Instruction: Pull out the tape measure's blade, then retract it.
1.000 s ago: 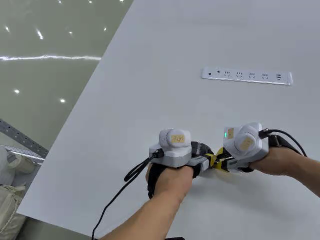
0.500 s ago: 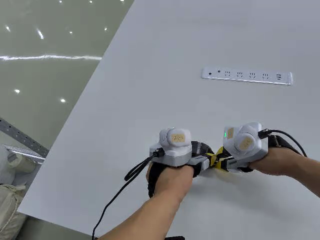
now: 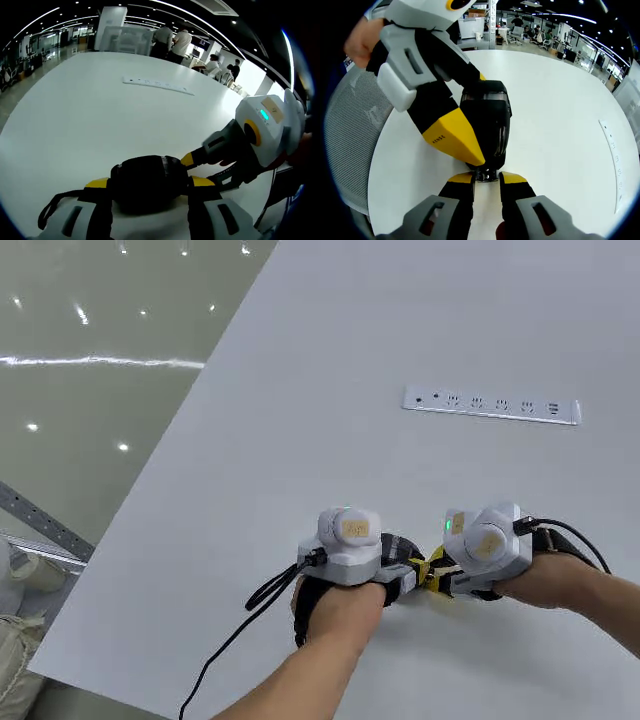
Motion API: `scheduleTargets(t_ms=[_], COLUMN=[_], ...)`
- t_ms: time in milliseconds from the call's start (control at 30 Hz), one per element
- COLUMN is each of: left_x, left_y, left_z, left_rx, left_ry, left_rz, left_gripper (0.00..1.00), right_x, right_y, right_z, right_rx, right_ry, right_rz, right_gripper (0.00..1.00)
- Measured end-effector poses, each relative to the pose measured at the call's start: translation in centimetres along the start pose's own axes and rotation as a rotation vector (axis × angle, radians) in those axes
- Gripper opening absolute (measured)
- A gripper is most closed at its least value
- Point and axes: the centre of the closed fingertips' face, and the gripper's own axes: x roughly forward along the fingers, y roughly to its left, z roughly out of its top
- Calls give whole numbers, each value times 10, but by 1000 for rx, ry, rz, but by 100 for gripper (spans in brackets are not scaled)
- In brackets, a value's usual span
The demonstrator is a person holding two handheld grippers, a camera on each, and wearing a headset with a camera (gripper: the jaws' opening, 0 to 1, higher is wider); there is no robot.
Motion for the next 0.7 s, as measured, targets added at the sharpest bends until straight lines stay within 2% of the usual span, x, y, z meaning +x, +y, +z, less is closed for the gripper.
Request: scheduleTargets(t_ms=[100,200,333,700], left_x=[-1,-5,-7,-19], left_y=[0,-1,2,0], left_z=[0,0,0,-3], left_rx=[26,39,25,22], left_ry=[0,-9,-18,-6], left_rz=[-3,-2,6,-29], left_gripper=[57,57,65,74], right_x=[-2,-6,-11,-24], right_y=[-2,-4,-5,-1], right_z=[-2,-3,-2,2], right_rx=[15,50,98,182], right_ry=[8,-9,-35,-80], right_rz=[-18,-23,-37,-80], right_gripper=[24,24,27,36])
